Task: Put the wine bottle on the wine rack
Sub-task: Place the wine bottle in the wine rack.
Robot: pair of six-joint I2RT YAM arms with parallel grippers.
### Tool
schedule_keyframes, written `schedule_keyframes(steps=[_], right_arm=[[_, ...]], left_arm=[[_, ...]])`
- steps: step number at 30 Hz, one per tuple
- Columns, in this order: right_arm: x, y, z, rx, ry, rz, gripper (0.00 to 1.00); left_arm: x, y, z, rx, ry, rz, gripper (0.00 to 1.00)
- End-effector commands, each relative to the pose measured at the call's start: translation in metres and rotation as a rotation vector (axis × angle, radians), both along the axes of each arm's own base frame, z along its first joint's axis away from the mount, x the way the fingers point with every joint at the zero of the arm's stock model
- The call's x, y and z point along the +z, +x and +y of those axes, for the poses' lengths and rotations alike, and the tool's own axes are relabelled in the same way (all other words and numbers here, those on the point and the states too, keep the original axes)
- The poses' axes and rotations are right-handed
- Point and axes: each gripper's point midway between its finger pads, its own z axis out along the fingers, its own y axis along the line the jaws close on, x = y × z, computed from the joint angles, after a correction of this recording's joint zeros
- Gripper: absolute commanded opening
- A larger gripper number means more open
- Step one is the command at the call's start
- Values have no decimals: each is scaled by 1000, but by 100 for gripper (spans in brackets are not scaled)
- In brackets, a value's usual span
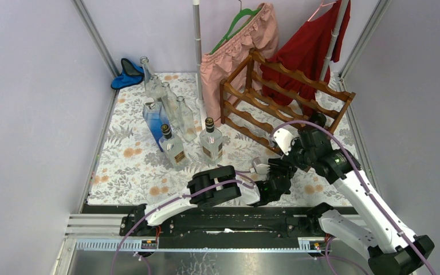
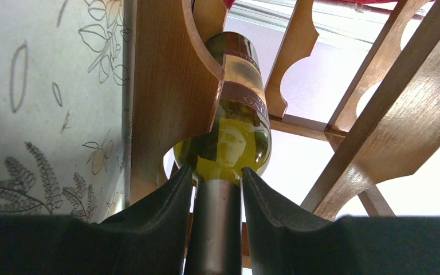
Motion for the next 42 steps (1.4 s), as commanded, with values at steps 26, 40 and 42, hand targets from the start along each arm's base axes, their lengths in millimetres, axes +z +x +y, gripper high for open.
schedule_keyframes(steps=[26, 40, 42], right_arm=[[-76, 54, -57, -155, -373, -236, 13], [-83, 64, -61, -190, -401, -273, 13], [-87, 64, -62, -190, -407, -268, 13]], left_arm=[[-41, 2, 12, 3, -28, 68, 45], [-43, -2, 16, 0, -35, 74, 46], [-43, -4, 16, -1, -38, 75, 46]])
